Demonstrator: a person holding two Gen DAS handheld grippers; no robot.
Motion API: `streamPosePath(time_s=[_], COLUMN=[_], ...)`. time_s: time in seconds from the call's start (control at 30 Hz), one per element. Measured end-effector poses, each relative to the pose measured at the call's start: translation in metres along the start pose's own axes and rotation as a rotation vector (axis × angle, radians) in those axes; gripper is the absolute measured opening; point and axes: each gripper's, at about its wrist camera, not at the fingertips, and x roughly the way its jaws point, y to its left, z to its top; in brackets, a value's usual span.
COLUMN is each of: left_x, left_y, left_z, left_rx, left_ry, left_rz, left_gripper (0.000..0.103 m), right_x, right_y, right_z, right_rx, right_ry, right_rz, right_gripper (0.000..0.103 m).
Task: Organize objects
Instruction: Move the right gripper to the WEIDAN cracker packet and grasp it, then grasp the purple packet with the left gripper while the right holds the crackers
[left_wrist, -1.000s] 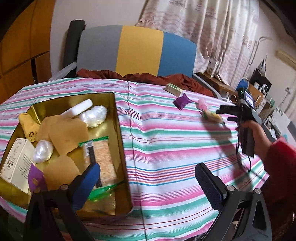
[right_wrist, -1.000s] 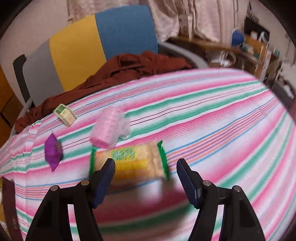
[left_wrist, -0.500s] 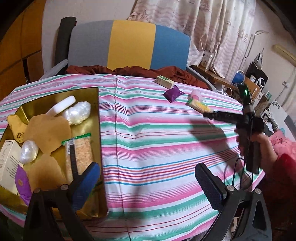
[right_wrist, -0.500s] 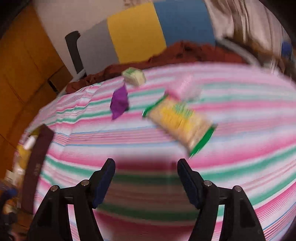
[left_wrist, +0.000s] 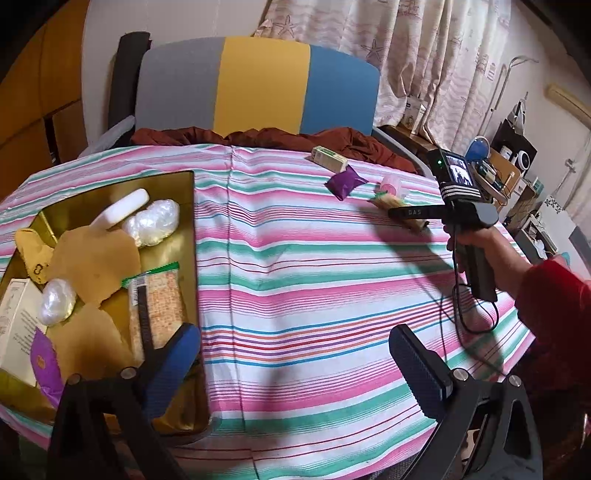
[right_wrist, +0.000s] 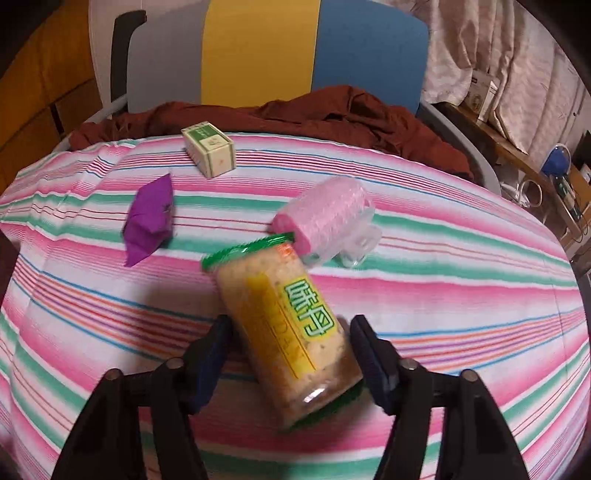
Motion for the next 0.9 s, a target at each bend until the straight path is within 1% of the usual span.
streamPosePath(time_s=[0.07,0.2,0.3,0.37,0.47,0.53,0.67,0.8,0.9], left_x=[0.004,0.012,0.02,0.027,0.041,0.053,0.089,0.14,0.177], left_y=[-0.004,-0.012,-0.02,-0.024,-0.031,-0.035,-0.047,-0.063,-0.071], left_z=[0.003,0.013,0.027,0.036,0.05,0.062,0.093,0.124,0.141], left_rx=[0.008,0.019,0.027,0.034,0.046,0.052,0.062,0.101,0.116], left_ry=[0.011,0.021,0.022,0.025,0.034,0.034,0.052,0.101,0.13], left_rz=[-0.003,-0.025,-0.033,-0.042,-0.036,-0.029,-0.028,0.031,0.039], left_gripper=[0.103,0.103,0.103,0.103,0.103,0.103,0.103,0.103,0.103], right_x=[-0.003,-0.009,-0.015,-0.019,-0.025,-0.026,-0.027,-0.025,-0.025], right_y=[0.001,0.001,0.004,0.005,0.006,0.005,-0.001,-0.008,-0.012], right_z=[-0.006,-0.015,-0.026,-0.033,-0.042,-0.044,-0.046,-0.05,-0.052], right_rx=[0.02,0.096,0.172,0.218,0.279,0.297,0.328,0.361,0.379], right_ry=[-0.013,-0.039,-0.07,-0.091,-0.118,-0.13,-0.143,-0.149,-0.159], right_rz=[0.02,0.07,0.076,0.069,0.018,-0.008,-0.073,-0.081,-0.068], right_gripper=[0.053,0.052,0.052,0.051,0.051,0.051,0.05,0.05,0.049])
